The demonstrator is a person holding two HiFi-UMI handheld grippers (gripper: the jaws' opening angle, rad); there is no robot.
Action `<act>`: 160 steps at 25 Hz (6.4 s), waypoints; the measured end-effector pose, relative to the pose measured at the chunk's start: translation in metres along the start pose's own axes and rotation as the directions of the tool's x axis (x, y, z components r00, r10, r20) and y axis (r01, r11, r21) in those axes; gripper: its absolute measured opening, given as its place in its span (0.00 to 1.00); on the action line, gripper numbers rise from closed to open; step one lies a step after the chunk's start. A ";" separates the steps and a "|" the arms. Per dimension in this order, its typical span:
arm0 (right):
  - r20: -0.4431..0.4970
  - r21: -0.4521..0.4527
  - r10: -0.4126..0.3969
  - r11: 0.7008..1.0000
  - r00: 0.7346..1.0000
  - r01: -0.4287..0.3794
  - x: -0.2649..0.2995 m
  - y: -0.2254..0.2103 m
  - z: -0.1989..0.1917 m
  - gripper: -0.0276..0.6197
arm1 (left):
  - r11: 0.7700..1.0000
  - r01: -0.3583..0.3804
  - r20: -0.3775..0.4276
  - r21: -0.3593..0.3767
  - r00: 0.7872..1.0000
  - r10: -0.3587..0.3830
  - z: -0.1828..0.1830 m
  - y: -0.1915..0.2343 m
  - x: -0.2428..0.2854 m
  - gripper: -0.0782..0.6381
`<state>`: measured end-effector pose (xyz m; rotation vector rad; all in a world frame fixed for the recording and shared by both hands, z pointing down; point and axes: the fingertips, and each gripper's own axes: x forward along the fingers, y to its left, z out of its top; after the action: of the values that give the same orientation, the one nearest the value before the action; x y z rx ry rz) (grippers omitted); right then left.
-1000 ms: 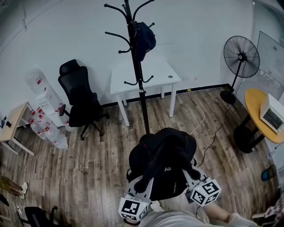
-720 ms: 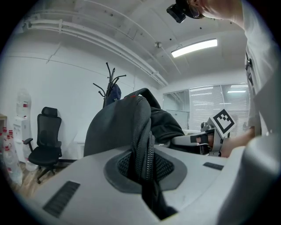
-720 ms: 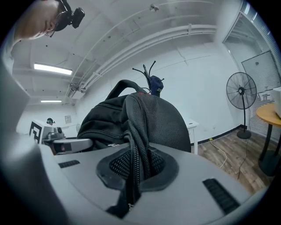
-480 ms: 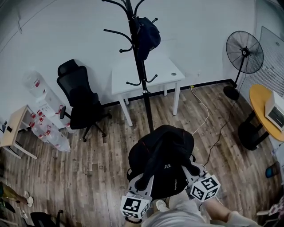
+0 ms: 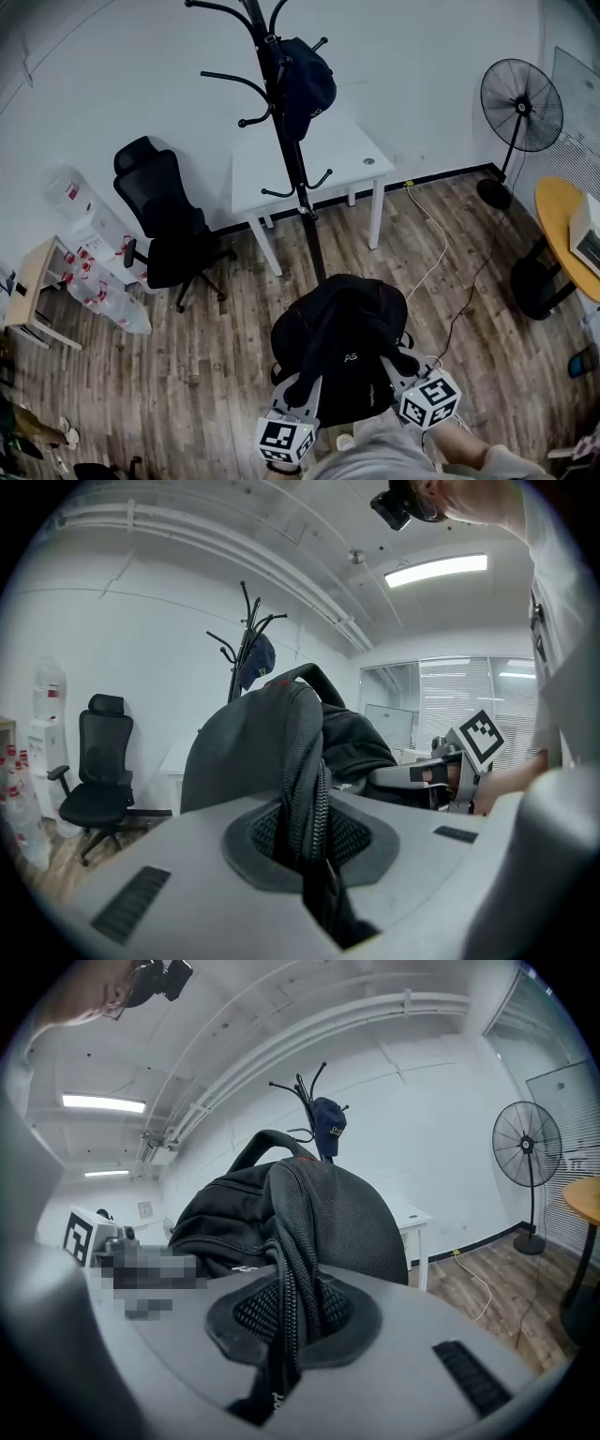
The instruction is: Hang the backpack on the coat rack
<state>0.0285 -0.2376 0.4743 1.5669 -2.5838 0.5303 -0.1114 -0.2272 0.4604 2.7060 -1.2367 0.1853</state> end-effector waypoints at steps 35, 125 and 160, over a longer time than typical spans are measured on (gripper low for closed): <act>-0.128 0.035 0.062 0.998 0.990 -0.057 0.319 -0.196 -0.025 0.09 | 0.983 -0.168 -0.154 -0.080 0.976 0.154 -0.080 0.217 0.283 0.15; 0.084 -0.020 -0.173 0.984 0.981 0.176 -0.203 -0.011 -0.093 0.10 | 0.962 -0.252 0.007 0.109 0.968 0.252 -0.073 -0.081 -0.109 0.12; 0.103 0.008 0.062 0.998 0.993 -0.063 -0.405 0.056 -0.137 0.09 | 0.920 -0.368 0.081 0.134 0.929 0.360 -0.071 -0.305 -0.253 0.12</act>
<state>0.1573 0.1740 0.4922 1.5610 -2.7174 0.4824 -0.0476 0.1701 0.4559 2.5844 -1.8058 0.2569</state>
